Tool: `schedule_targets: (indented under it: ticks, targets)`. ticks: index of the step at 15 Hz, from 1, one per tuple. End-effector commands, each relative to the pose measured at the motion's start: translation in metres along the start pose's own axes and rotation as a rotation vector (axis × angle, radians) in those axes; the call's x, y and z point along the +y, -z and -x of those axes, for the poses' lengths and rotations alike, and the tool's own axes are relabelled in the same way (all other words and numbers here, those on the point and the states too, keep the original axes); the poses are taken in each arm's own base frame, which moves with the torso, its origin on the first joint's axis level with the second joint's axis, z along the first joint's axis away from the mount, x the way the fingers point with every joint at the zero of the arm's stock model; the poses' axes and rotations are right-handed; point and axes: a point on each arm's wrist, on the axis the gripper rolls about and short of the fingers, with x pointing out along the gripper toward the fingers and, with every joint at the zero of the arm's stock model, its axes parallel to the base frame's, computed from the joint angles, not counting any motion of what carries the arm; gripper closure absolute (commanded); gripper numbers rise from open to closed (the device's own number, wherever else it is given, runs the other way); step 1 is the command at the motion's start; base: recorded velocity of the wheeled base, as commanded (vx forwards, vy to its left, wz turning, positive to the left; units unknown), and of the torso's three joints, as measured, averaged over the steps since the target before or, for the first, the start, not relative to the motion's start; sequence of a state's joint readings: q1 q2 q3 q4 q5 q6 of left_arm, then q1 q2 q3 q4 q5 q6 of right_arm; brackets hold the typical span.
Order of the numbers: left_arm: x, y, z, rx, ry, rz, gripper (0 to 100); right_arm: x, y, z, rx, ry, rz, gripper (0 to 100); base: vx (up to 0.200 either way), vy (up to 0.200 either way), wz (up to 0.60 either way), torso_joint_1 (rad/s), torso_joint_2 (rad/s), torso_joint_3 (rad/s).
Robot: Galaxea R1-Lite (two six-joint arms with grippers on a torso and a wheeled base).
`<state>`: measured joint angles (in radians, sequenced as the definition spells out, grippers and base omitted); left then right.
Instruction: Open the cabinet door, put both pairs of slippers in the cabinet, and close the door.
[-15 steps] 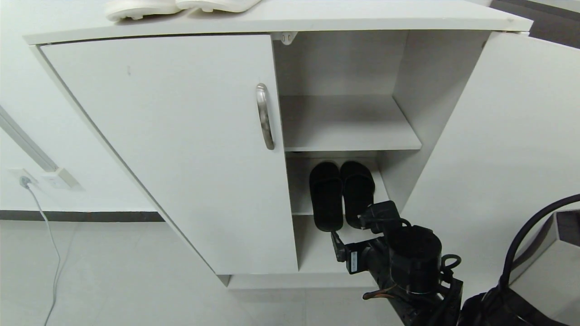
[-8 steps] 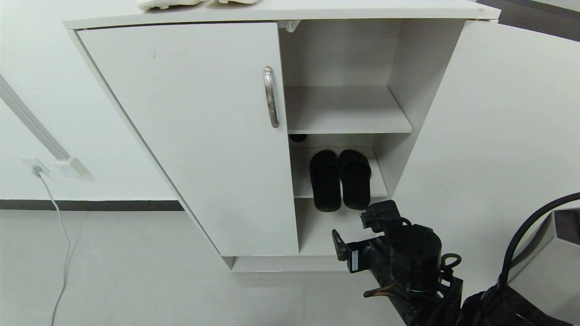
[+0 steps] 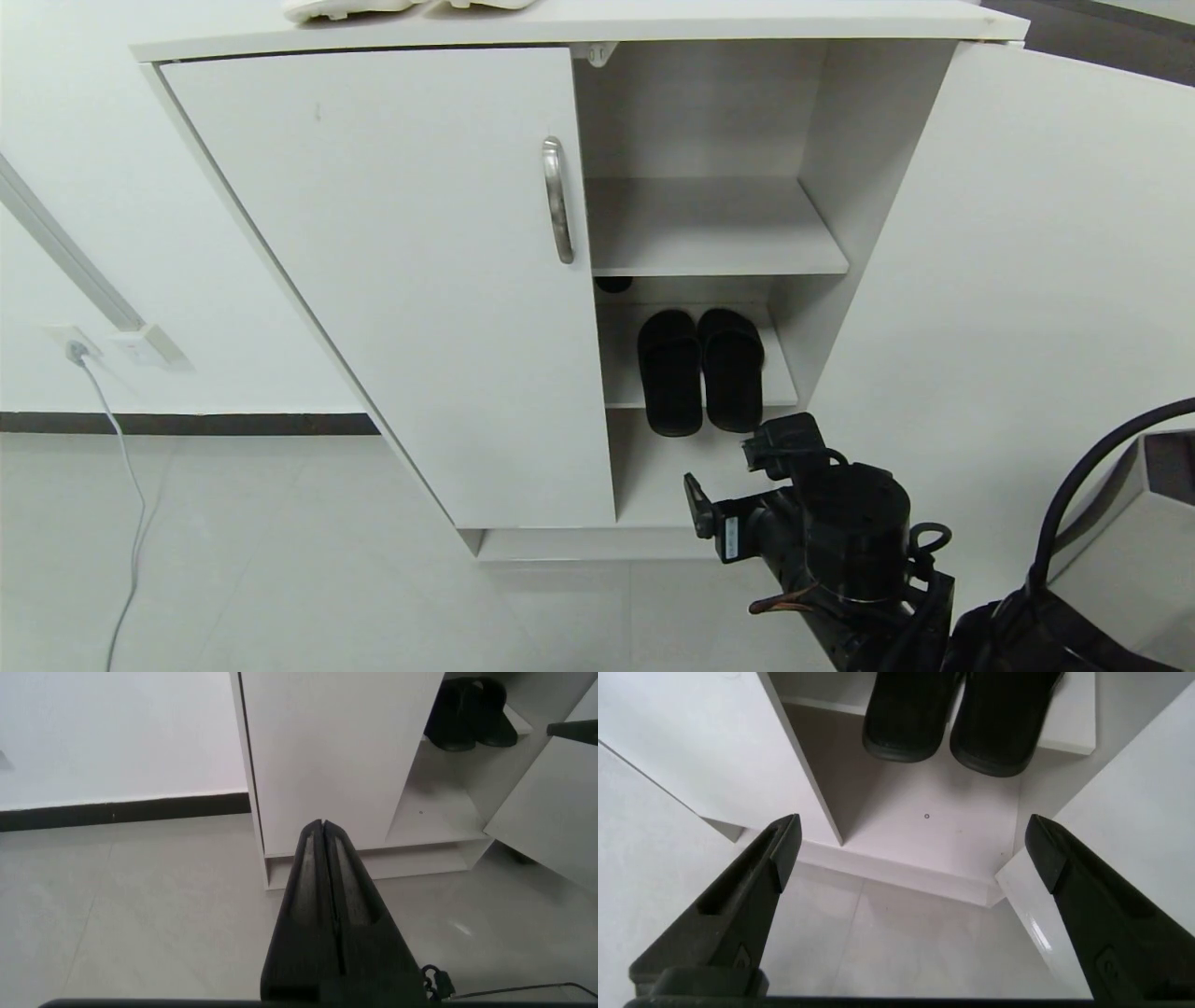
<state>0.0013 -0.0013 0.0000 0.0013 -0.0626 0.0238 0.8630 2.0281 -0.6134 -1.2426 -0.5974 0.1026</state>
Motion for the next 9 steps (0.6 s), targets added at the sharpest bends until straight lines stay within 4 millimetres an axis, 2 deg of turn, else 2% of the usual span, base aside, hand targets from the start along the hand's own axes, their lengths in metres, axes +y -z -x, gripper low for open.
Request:
schedule_targets:
  ticks: [1,9]
  targets:
    - [0.0000,0.0000,-0.0001,0.002,0.000,-0.001,100,0.0006,0.0015,-0.0008,0.003,0.001,0.004,0,0.000,0.000,0.00,0.000,0.00,0.000]
    - [0.0000,-0.0004,0.0000,0.000,0.000,-0.001,100,0.0007,0.0027,-0.0012,0.003,0.004,0.002,0,0.000,0.000,0.00,0.000,0.00,0.000]
